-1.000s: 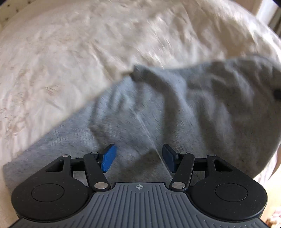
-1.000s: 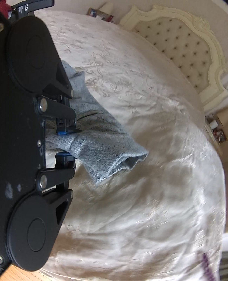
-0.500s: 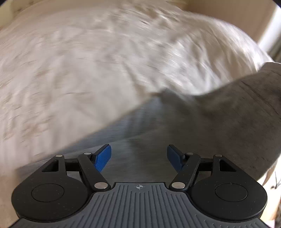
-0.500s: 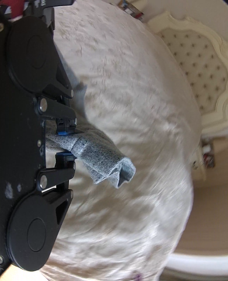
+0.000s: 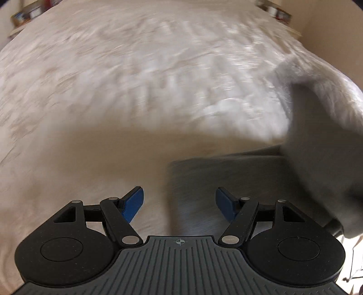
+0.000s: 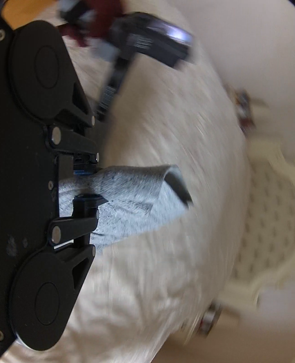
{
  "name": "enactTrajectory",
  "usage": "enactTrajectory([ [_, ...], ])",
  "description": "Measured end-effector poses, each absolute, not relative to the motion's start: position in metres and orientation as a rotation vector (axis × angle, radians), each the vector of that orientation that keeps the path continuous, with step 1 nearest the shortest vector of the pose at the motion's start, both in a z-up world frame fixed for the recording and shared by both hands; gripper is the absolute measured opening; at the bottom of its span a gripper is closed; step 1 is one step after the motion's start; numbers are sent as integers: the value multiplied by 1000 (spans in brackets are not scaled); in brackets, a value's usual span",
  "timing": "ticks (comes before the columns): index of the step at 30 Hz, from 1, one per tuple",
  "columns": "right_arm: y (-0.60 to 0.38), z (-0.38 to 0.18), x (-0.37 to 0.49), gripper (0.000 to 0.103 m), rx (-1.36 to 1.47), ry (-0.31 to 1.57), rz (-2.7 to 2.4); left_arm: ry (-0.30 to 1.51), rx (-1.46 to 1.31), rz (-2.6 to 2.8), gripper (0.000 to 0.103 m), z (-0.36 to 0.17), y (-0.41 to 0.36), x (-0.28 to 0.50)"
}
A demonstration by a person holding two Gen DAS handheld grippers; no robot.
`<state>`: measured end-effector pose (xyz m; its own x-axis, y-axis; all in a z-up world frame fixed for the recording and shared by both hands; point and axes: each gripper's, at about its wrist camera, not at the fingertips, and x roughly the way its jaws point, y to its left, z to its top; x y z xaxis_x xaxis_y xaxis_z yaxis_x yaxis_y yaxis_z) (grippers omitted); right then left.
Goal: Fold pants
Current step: 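Grasp the pants cuff with the right gripper and lift it, then fold the held cuff over the pants bundle with the right gripper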
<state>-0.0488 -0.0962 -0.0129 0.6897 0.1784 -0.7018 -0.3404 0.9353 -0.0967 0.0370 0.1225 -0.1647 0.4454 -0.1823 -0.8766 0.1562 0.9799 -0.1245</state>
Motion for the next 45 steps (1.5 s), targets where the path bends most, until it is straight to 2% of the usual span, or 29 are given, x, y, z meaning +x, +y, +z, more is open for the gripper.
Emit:
enactTrajectory([
  [5, -13, -98, -58, 19, -487, 894, 371, 1107, -66, -166, 69, -168, 162, 32],
  [10, 7, -113, -77, 31, -615, 902, 425, 1089, -107, -191, 69, -161, 179, 32],
  [12, -2, -106, -81, 35, -574, 909, 450, 1079, -123, -234, 69, -158, 176, 34],
  [22, -6, -90, -79, 36, -468, 955, 430, 1095, -115, -481, 69, -163, 113, 51],
  [24, -5, -95, -75, 36, -440, 991, 465, 1152, -67, -526, 69, -172, 99, 49],
  [25, -3, -96, -77, 39, -441, 1001, 477, 1223, -48, -563, 69, -183, 92, 47],
  [27, -6, -95, -76, 39, -420, 1005, 470, 1358, 10, -612, 71, -207, 84, 36],
  [29, -15, -87, -77, 35, -330, 1034, 461, 1351, 49, -611, 71, -218, 86, 20],
  [36, -85, -62, -76, 36, -136, 944, 140, 1344, 5, -590, 71, -220, 94, 10],
  [40, -140, -81, -57, 34, 37, 984, -91, 1330, 26, -574, 72, -219, 90, 8],
  [45, -167, -127, -65, 29, 124, 1212, -95, 1328, 41, -532, 72, -217, 86, 0],
])
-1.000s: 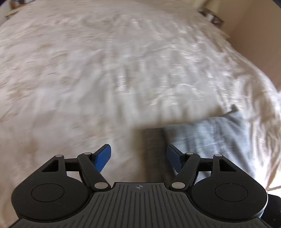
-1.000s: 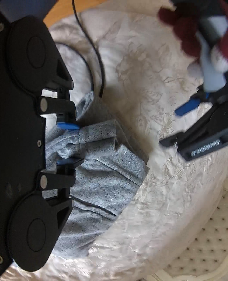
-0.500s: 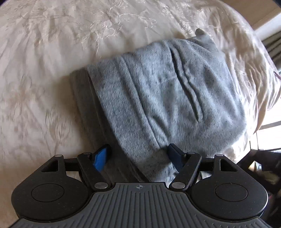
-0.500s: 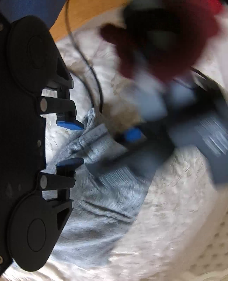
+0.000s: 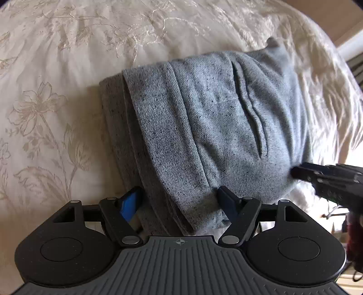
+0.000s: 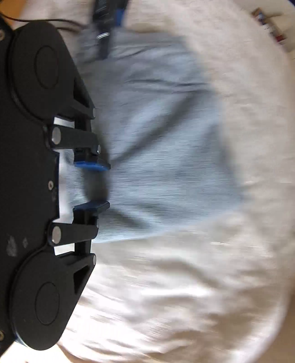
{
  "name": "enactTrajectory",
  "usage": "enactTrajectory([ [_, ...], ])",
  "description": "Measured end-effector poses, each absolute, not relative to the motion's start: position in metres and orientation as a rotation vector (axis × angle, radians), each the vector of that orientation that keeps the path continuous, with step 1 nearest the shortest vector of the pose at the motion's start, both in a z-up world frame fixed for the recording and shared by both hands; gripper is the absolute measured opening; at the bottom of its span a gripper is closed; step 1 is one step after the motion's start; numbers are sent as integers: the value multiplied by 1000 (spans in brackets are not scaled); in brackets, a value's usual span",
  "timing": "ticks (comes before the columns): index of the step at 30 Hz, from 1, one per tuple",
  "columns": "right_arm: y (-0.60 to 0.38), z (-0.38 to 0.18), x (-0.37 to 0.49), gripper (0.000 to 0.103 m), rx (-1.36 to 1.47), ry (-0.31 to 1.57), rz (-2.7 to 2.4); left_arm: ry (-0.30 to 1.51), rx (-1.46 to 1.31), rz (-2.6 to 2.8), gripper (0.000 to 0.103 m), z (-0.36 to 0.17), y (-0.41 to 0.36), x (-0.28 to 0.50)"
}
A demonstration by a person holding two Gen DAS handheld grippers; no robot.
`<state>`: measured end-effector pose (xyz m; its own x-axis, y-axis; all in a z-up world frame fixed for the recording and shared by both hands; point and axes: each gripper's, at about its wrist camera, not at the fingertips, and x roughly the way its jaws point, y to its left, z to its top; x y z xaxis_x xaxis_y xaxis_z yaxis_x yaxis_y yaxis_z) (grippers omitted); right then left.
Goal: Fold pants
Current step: 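Fold the held cuff over the pants bundle with the right gripper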
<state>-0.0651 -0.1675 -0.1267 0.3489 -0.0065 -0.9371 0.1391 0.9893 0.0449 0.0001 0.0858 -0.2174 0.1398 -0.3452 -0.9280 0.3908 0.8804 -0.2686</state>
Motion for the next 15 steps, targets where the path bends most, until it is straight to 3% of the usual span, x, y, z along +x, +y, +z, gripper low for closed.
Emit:
enactTrajectory([
  [5, -169, -92, -65, 30, 93, 1083, -38, 1317, 21, -496, 72, -210, 85, -4],
  [11, -157, -80, 1, 30, 72, 948, 91, 1319, -21, -413, 72, -211, 88, -11],
  [15, -135, -115, 32, 16, 210, 1081, 144, 1307, -62, -360, 71, -206, 92, -20],
])
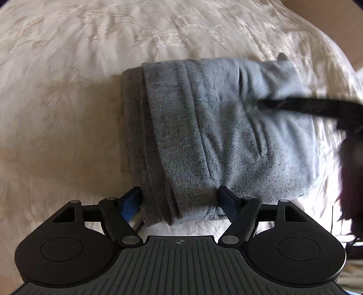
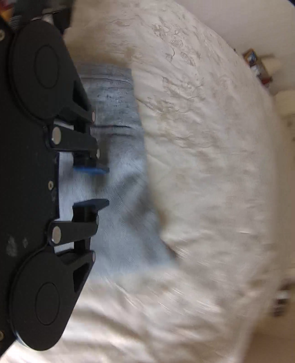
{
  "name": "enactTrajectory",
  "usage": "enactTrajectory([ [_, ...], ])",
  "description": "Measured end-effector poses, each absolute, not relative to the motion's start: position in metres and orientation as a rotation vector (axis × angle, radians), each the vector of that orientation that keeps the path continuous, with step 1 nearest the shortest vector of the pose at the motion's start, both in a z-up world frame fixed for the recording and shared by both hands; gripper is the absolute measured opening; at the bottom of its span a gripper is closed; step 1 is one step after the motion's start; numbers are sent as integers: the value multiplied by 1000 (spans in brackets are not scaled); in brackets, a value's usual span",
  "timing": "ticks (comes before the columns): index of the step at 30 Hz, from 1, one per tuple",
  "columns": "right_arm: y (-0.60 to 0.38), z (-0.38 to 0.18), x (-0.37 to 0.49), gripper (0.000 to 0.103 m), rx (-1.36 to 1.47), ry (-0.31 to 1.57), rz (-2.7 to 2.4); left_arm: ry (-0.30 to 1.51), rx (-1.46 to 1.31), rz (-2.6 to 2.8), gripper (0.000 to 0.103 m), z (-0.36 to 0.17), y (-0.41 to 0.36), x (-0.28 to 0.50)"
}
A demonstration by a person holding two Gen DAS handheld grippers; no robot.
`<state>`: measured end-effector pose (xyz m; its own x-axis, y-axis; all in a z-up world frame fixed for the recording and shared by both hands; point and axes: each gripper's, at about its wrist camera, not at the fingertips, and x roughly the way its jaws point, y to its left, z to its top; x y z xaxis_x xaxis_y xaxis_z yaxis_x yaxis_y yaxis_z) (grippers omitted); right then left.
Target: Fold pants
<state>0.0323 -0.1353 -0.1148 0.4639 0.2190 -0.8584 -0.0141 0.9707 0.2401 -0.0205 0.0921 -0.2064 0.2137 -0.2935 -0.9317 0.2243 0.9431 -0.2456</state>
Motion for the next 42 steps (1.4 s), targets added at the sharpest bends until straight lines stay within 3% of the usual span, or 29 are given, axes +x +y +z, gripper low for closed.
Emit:
enactTrajectory([
  [3, -98, -125, 21, 16, 95, 1092, 283, 1252, -76, -315, 70, -189, 98, -27],
  [4, -93, -122, 17, 25, 91, 1086, 322, 1216, -76, -302, 70, -181, 99, -29],
  [9, -109, -95, 12, 22, 147, 1018, 417, 1072, -74, -290, 70, -148, 90, -11],
  [13, -153, -84, 20, 23, 135, 941, 271, 1058, -75, -302, 70, -158, 62, 26],
  [18, -210, -103, 61, 25, 107, 1013, 189, 1141, -9, -261, 71, -193, 50, 34],
  [23, -238, -140, 110, 11, 61, 1122, 168, 1230, -68, -216, 79, -219, 77, 14],
  [27, -249, -144, 127, 10, 115, 1112, 155, 1217, -84, -186, 79, -214, 81, 7],
  [28, -253, -140, 126, 12, 142, 1097, 137, 1215, -94, -179, 79, -213, 81, 5],
  [30, -261, -129, 120, 26, 218, 1068, 114, 1202, -124, -176, 78, -207, 86, 1],
  [32, -270, -119, 105, 53, 272, 1045, 113, 1178, -153, -192, 77, -200, 92, -2],
  [34, -276, -115, 90, 55, 300, 1055, 155, 1156, -185, -224, 78, -194, 100, -4],
  [37, -279, -115, 66, 68, 310, 1095, 219, 1140, -184, -219, 82, -187, 110, -6],
  [42, -285, -128, 39, 69, 342, 1162, 258, 1171, -177, -179, 94, -198, 119, 6],
])
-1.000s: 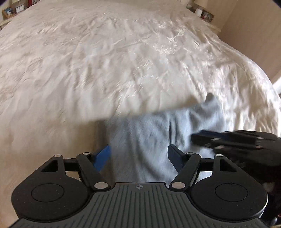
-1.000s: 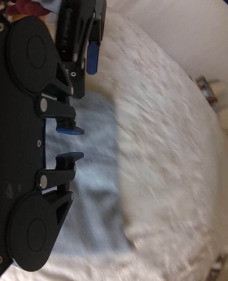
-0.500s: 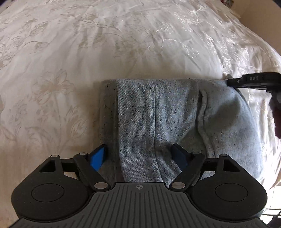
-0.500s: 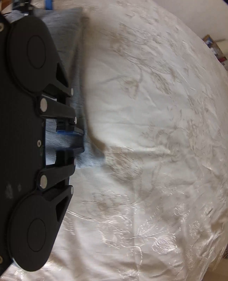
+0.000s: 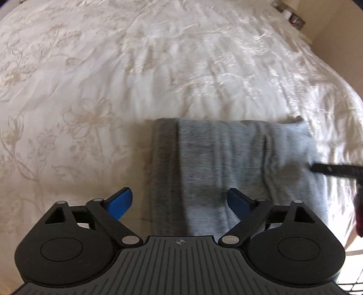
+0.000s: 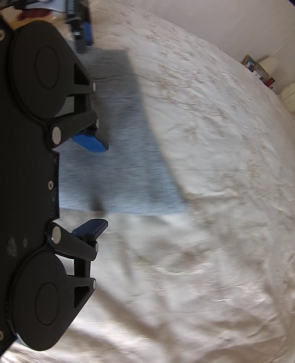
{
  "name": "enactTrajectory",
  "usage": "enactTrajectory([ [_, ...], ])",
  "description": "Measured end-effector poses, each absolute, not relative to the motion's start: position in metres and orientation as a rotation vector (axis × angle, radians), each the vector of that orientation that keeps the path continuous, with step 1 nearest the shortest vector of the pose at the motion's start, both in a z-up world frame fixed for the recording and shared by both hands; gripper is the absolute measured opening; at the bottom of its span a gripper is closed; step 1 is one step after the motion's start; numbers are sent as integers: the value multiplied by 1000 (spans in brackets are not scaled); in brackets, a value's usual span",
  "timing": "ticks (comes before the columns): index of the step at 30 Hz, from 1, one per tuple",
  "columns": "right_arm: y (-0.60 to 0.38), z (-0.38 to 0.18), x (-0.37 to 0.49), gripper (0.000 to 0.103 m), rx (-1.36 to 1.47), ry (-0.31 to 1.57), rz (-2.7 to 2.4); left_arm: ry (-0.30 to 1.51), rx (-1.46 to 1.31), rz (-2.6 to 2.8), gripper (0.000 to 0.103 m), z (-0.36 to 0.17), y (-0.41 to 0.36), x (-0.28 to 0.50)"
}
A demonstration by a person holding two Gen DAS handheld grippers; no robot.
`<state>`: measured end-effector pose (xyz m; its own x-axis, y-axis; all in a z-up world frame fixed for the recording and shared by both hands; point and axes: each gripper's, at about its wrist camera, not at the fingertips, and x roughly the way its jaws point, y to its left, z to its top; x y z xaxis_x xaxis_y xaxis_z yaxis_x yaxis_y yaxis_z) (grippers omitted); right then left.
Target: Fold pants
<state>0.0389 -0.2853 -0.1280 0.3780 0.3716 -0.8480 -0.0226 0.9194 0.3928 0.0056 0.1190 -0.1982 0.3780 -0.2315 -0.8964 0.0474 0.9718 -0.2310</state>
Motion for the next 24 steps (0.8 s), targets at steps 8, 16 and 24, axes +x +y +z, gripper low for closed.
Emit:
enactTrajectory([
  [8, -286, -152, 32, 84, 455, 1207, 321, 1266, -264, -303, 103, -234, 107, 30],
  [16, -280, -170, 49, 103, 555, 1219, 377, 1238, -319, -286, 103, -240, 104, 41],
  [24, -265, -158, 48, 39, 522, 1213, 386, 1249, -359, -215, 78, -228, 95, 40],
])
